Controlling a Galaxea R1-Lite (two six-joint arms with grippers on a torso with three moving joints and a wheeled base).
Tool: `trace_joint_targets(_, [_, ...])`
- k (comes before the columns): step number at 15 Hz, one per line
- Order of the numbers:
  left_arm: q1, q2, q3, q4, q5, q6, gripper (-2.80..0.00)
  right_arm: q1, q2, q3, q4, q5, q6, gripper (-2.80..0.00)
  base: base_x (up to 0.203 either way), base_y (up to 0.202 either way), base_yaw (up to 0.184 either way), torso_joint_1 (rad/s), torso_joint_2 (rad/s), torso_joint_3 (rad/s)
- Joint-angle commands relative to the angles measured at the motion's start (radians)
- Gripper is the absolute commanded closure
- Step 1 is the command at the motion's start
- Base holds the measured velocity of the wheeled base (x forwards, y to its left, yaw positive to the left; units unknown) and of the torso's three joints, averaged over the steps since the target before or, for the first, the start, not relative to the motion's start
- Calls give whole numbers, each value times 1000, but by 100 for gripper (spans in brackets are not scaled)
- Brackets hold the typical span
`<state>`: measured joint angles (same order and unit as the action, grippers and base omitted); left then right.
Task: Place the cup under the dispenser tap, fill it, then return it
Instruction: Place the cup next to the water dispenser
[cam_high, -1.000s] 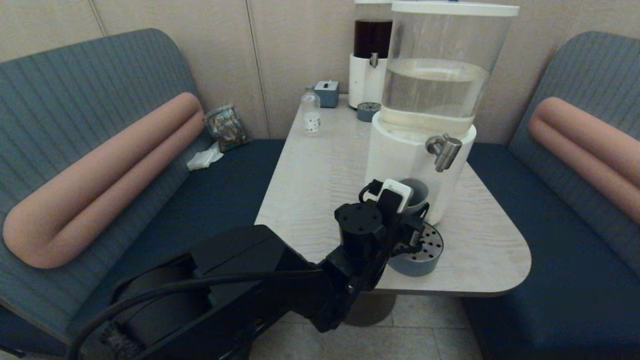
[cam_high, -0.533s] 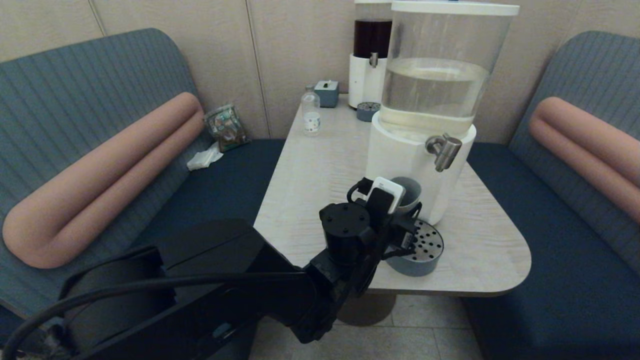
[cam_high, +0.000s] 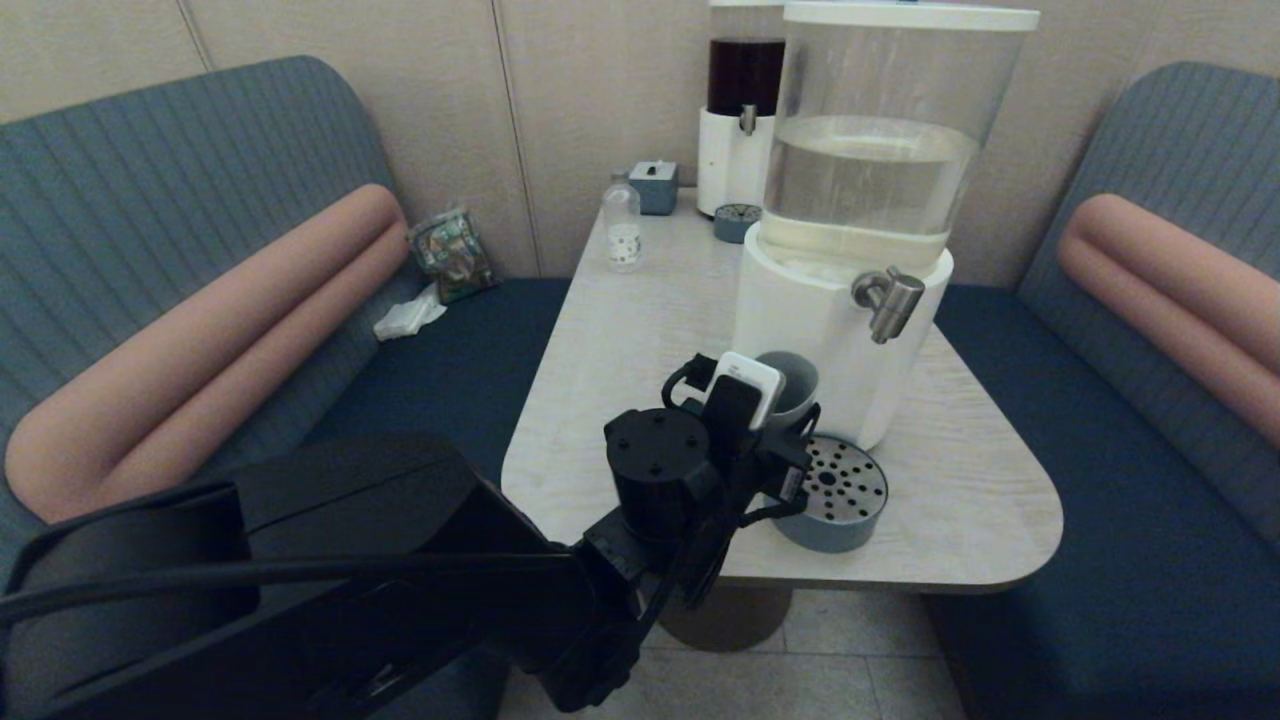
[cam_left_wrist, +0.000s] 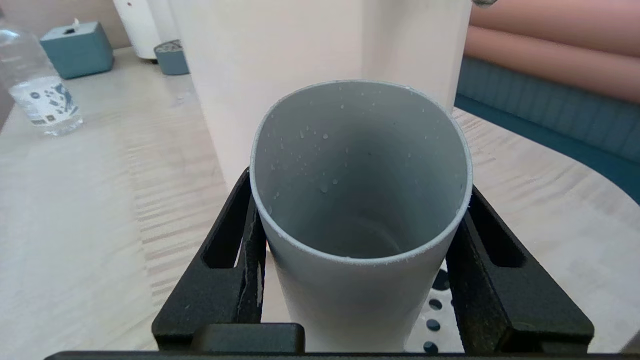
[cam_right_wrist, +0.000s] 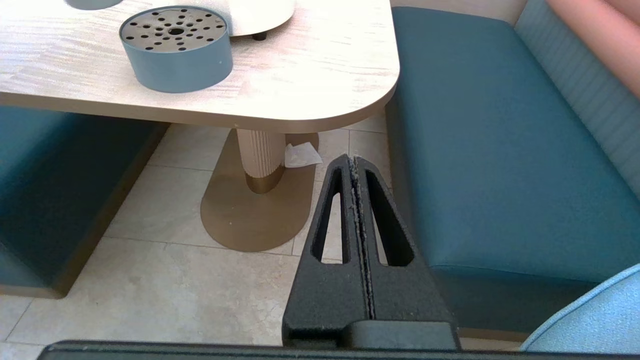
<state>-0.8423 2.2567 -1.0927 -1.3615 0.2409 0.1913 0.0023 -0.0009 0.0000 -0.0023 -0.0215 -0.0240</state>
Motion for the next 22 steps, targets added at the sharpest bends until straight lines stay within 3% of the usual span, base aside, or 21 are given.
trace_joint_targets(1, [2, -23, 30, -12, 1, 1, 0, -1, 1, 0, -1, 0, -1, 0, 0, 0, 0, 0, 0, 0])
trace_joint_targets(8, [74, -27, 118, -97, 18, 17, 0, 0, 1, 0, -1, 0, -1, 0, 0, 0, 0, 0, 0, 0])
trace_joint_targets(17, [233, 61, 85, -152, 9, 10, 0, 0, 1, 0, -1, 0, -1, 0, 0, 0, 0, 0, 0, 0])
trace_joint_targets(22, [279, 91, 73, -144, 7, 10, 0, -1, 1, 0, -1, 0, -1, 0, 0, 0, 0, 0, 0, 0])
